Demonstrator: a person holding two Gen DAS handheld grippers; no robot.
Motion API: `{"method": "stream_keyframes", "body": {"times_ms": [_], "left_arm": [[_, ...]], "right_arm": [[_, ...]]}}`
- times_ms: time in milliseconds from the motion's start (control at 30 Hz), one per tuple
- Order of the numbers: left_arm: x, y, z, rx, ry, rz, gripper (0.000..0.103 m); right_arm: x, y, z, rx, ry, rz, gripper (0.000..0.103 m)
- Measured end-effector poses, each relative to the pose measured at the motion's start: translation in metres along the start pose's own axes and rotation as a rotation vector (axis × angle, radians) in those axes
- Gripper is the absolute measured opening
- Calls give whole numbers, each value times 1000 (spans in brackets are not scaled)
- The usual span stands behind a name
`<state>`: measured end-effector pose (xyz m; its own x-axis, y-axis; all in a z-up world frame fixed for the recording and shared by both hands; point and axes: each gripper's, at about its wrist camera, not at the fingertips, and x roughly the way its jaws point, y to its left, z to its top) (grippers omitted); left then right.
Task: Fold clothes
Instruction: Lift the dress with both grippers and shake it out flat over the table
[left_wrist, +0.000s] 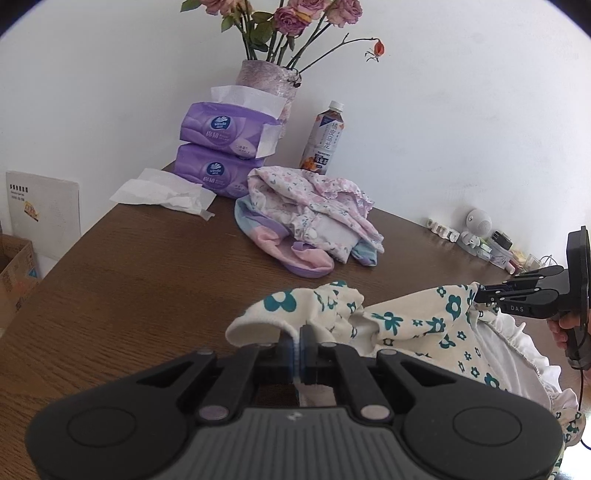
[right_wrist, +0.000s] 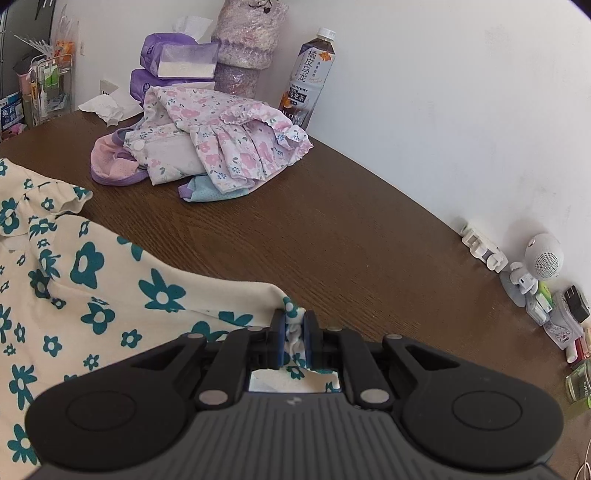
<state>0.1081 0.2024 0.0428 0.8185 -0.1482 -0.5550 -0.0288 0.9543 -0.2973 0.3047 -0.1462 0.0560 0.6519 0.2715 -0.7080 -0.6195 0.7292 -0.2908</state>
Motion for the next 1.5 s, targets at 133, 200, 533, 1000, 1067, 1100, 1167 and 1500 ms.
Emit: {"method": "stream_keyframes", "body": {"times_ms": [133,200,533,1000,1067,1100,1167,1500], "left_arm": [[4,7,-3,-8,14,19,2],[5,10,-5,-14,21,29,2],[12,21,-8,-4,50,74,2],[75,7,22,145,89,102,2],[78,4,23,154,90,108,2],[79,3,23,157,91,113,2],[78,1,23,156,97,123,4],[25,5,35,62,-7,158,66]], "right_arm": [[10,1,-2,11,22,0,9],[13,2,-4,14,30,-2,9],[25,3,-6,41,48,-18,9],[25,-22,-22,109,122,-127,9],[24,-26,-25,114,123,-130,9],[23,-26,-26,112,121,-133,9],[23,-25,-27,103,114,-136,12],[-29,-43,-40,200,29,-124,81]]}}
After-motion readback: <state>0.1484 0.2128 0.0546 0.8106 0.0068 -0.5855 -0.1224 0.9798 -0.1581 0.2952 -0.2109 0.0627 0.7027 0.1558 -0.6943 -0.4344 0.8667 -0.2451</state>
